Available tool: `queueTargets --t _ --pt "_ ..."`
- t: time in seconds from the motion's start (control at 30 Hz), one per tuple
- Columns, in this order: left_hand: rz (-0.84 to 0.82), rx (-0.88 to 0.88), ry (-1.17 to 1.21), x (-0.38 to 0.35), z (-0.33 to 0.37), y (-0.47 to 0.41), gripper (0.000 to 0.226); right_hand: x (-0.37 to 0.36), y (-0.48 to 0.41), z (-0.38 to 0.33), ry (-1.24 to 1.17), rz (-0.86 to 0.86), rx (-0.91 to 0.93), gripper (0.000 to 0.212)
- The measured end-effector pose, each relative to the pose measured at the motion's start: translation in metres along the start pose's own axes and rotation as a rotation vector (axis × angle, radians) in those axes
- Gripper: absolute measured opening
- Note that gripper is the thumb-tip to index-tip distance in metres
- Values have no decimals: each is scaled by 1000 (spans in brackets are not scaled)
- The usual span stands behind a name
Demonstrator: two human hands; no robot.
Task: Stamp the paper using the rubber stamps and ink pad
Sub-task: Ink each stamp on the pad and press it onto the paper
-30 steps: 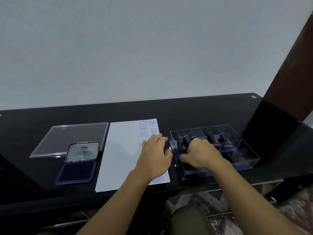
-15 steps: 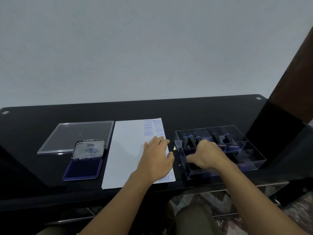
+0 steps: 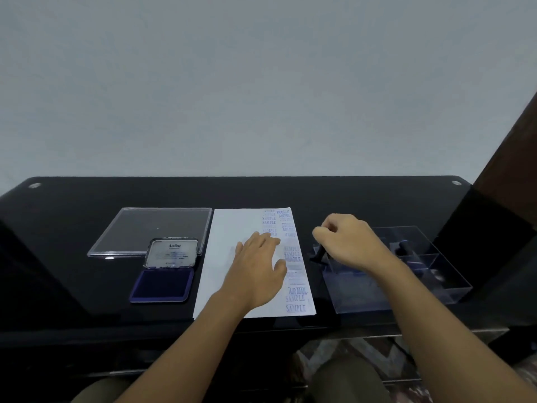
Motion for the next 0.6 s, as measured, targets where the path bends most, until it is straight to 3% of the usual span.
queueTargets --t 0.27,0.37,0.4,0.5,0.6 --pt "138 54 5 30 -75 27 47 -56 -12 -38 -60 -149 13 24" --pt "134 141 2 46 -105 34 14 -83 -16 -56 -48 -205 46 24" --pt "134 165 -7 50 -116 37 14 -93 -17 -62 -42 -227 58 24" --pt "118 282 -34 55 -152 50 42 -123 -19 -81 -31 -293 112 25" --pt "143 351 -6 59 -182 65 46 -150 -21 -99 -5 -333 164 23"
Point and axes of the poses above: each hand's wrist, its own y-axis away from the middle knuckle, its own x-axis out of the back of the hand, z = x × y, the point moved 1 cm from there along -y, towards the middle knuckle, and after that the axes turned 14 degrees about -y, right-handed, at the moved point
